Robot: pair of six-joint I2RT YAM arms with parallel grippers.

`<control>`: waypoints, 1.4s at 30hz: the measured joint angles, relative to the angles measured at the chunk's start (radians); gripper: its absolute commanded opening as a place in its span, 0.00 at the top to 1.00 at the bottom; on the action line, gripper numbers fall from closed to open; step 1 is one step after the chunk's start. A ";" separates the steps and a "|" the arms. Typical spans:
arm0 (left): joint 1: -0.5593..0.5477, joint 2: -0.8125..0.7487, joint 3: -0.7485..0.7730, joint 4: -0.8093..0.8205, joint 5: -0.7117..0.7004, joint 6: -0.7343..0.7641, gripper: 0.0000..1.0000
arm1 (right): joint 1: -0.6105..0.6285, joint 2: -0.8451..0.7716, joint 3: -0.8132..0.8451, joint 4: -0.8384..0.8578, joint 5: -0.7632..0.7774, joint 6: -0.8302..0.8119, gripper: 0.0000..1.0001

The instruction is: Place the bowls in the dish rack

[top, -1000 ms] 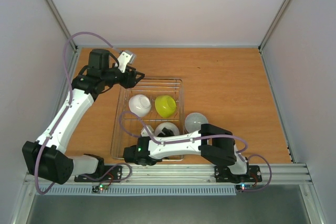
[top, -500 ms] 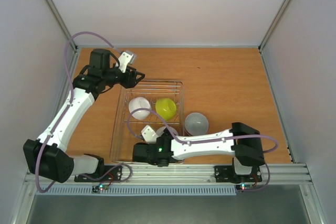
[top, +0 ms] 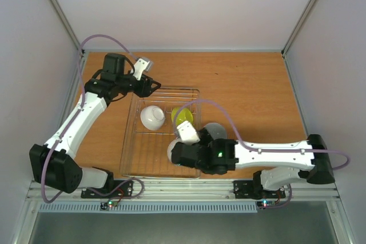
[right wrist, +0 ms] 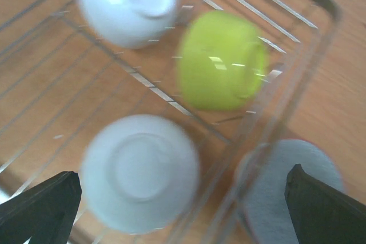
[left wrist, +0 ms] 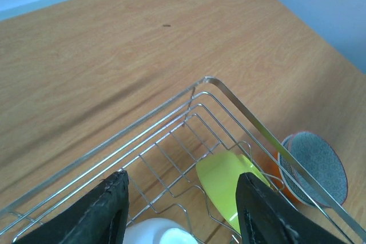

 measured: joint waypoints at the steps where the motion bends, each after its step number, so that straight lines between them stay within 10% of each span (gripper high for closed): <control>1: -0.008 0.006 0.003 -0.005 -0.004 0.003 0.48 | -0.024 -0.026 -0.018 -0.014 0.006 0.021 0.01; 21: -0.450 0.177 0.119 -0.087 -0.196 0.134 0.49 | -0.879 -0.566 -0.405 0.010 -0.501 0.154 0.22; 42: -0.710 0.482 0.320 -0.150 -0.428 0.231 0.50 | -1.024 -0.828 -0.515 -0.119 -0.446 0.236 0.27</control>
